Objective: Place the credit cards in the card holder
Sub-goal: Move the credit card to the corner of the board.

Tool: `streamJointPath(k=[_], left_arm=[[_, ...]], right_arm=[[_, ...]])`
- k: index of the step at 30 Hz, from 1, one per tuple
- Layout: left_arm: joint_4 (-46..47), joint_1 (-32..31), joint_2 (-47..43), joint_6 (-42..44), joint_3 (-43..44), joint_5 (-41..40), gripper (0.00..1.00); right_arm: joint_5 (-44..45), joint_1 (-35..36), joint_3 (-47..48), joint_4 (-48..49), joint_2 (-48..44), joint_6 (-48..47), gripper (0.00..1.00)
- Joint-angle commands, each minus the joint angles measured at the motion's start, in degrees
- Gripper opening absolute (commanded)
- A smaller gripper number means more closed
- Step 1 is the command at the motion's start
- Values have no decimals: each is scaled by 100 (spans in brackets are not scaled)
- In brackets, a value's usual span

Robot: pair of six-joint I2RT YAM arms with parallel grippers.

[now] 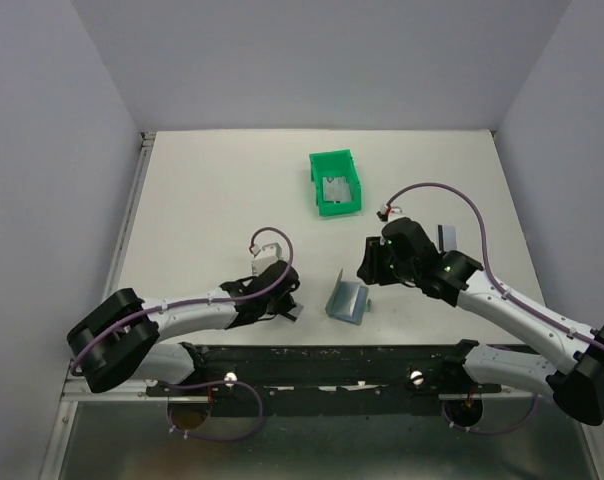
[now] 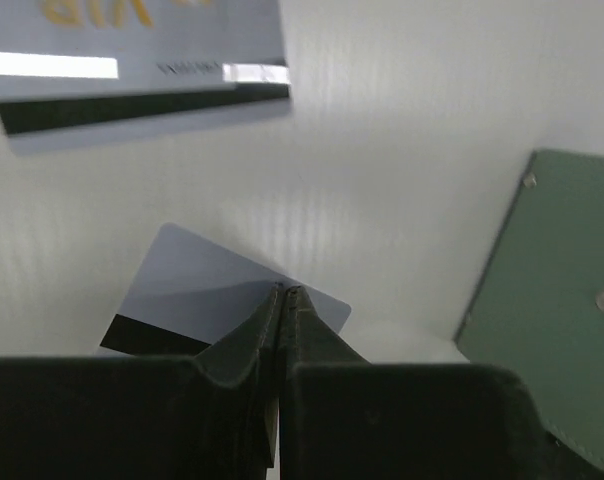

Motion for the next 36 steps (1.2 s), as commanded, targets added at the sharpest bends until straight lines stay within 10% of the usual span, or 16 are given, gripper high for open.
streamJointPath(k=[1,12,19,36], left_arm=[[-822,-1058,188,-1316,-512,169,11],[-2043,-1666,-1523,-1697,-460,-454,13],[-1747,-1596,-3054,-1004,-530,-1395,32],[240,-409,-1043,526,-162,-904,49]], right_arm=[[-53,-15,-9,-6,9,35,47],[-176,-15,26,2,-183,52,47],[-536,-15,-27,213,-649,-53,48],[-563,-7,-316,46,-1036,149,48]])
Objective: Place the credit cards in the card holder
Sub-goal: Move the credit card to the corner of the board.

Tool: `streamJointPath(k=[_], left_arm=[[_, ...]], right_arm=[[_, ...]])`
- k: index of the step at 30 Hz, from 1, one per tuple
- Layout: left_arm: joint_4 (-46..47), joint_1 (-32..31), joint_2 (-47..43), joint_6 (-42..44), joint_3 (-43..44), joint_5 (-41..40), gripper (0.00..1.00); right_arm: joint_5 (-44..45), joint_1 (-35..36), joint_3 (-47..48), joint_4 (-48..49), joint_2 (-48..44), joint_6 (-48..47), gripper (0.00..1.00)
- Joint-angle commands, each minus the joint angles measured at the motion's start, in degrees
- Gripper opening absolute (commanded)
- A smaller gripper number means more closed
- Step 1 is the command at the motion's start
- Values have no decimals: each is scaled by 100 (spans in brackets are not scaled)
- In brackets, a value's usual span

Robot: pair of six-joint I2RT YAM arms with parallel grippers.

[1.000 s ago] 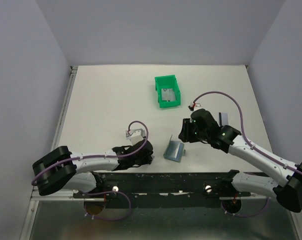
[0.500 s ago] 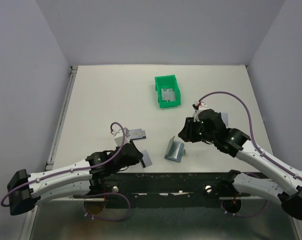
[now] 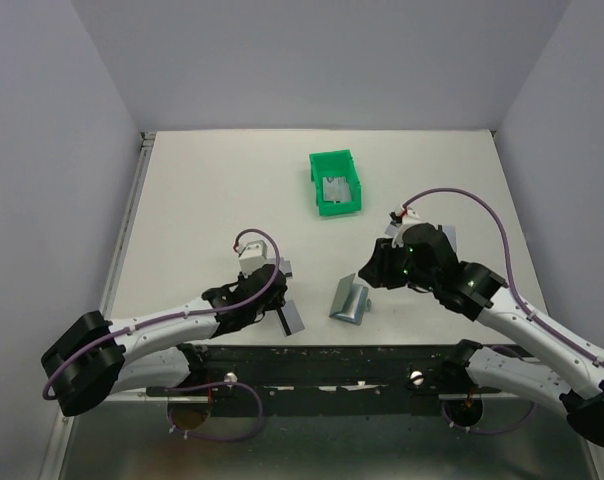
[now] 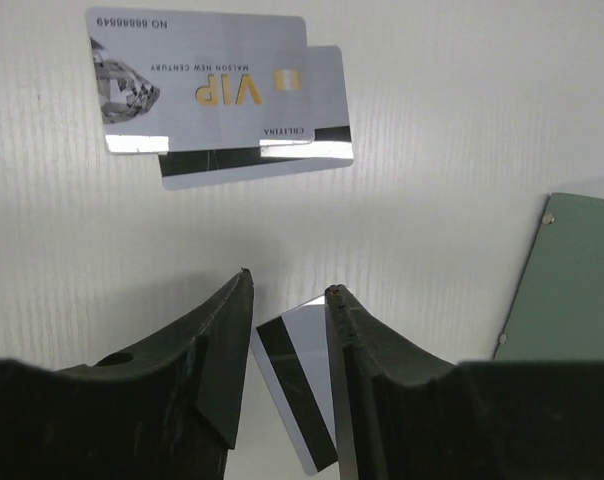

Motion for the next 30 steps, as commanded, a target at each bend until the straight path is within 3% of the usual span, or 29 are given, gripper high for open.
streamJointPath(k=[1,5,12,30], left_arm=[[759,207,264,596,238,242,49],[1145,242,835,825,405,628,49],[1103,111,1627,747,459,1016,41],[-225,-812,679,-475,-69,708,36]], right_arm=[[-128,-7,-196,-78,-145,81,48],[-136,-7,-232,-70,-118,81,48],[-128,-7,-240,-105,-118,20,48],[-128,-7,-284,45,58,11,48]])
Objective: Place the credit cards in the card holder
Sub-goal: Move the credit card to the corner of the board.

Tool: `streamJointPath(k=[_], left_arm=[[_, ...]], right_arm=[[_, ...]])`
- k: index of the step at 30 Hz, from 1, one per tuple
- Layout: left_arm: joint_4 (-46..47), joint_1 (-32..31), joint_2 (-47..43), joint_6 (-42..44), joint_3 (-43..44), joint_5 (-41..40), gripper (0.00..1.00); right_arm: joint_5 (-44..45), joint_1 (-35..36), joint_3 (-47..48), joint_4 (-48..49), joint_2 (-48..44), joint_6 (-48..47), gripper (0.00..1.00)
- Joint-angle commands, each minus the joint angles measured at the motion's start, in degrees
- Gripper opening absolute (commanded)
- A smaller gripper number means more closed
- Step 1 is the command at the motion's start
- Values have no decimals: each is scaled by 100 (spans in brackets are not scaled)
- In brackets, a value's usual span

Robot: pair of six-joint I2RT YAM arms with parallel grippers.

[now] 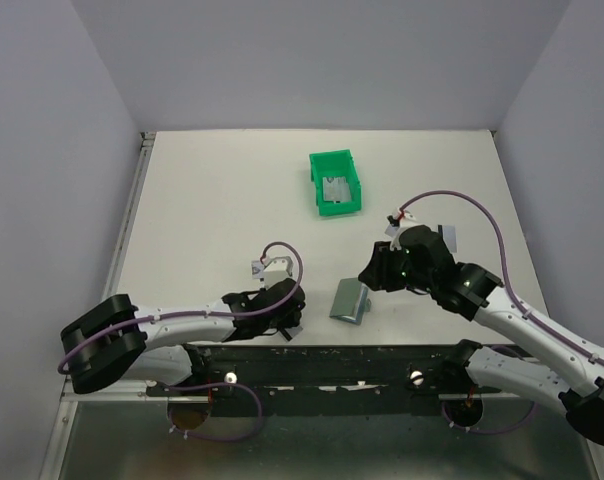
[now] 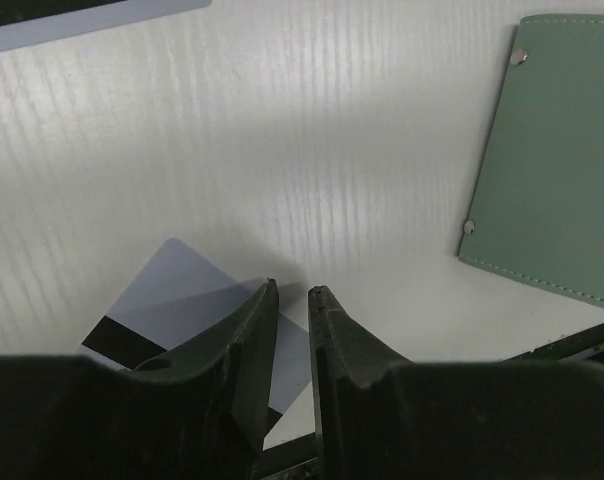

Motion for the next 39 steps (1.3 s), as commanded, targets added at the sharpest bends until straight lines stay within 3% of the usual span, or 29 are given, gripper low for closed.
streamJointPath(k=[1,9,16,28,32,36,39], left_arm=[[-732,-80,-414,-412,-325,-59,36],[-1048,-63,-1250,132,184,-603,41],[-1084,359,-1022,300,142,-508,45],[348,386,-336,801,-8,107,42],[393,298,-213,775,-69,371,33],[279,114,-239,512,-236,495,9],[138,52,-345,310,-429,512,0]], right_arm=[[-115,-7,-79,64,75,-33,48],[-123,-15,-79,56,66,-24,48],[-343,-15,-184,143,93,38,48],[-440,-7,-272,223,189,38,48],[-405,-7,-325,223,163,64,48],[-387,-15,-334,223,189,81,48],[-387,-7,-325,240,242,82,48]])
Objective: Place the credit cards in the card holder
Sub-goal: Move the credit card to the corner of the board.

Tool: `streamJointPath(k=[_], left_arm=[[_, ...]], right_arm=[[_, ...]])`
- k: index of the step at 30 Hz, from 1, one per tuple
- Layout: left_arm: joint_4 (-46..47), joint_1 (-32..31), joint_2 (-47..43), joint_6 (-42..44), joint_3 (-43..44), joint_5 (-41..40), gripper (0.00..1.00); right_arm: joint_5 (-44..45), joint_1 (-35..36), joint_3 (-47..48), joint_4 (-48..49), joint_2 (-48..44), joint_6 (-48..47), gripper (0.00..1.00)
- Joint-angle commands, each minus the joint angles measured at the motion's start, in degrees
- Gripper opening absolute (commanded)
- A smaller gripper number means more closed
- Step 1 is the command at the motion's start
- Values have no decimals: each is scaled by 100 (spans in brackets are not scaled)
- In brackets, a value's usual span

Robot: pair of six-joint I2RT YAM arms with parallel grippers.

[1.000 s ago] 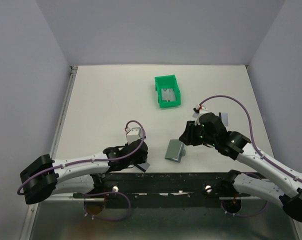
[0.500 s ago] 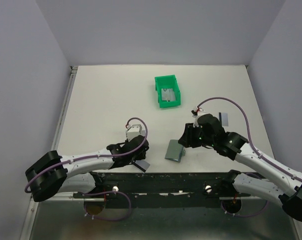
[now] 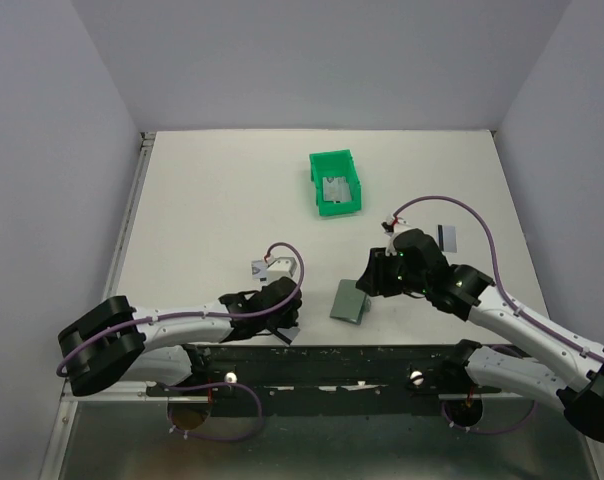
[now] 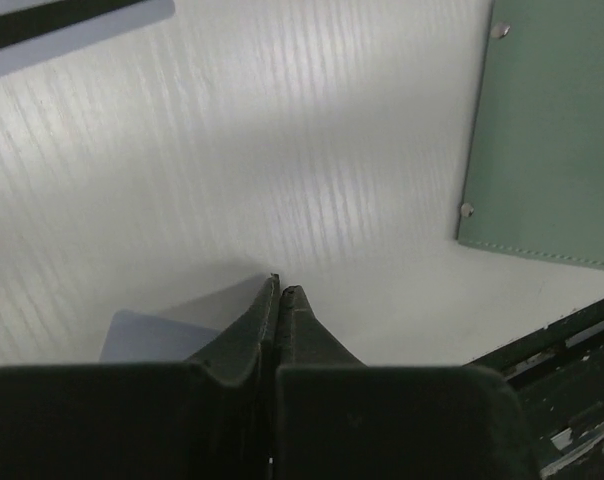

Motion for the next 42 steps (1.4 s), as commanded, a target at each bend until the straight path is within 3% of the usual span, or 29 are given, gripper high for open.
streamJointPath(k=[1,26,34,37,42], left_arm=[[-122,-125,-157,-333,-347,265,0],[-1317,-521,-1642,-958,-690,195,0],[-2142,-539,-2836,-852,-295,-462,4],[-2468,-381,-3057,-888,-277,-868,8],[-2241,348,-2637,-660,-409,-667,8]], right_arm=[[-85,2,-56,118,85,36,48],[-191,-15,-47,232,234,80,48],[-489,37,-30,452,480,158,48],[-612,160,5,618,629,264,48],[-437,739,146,654,902,448,48]])
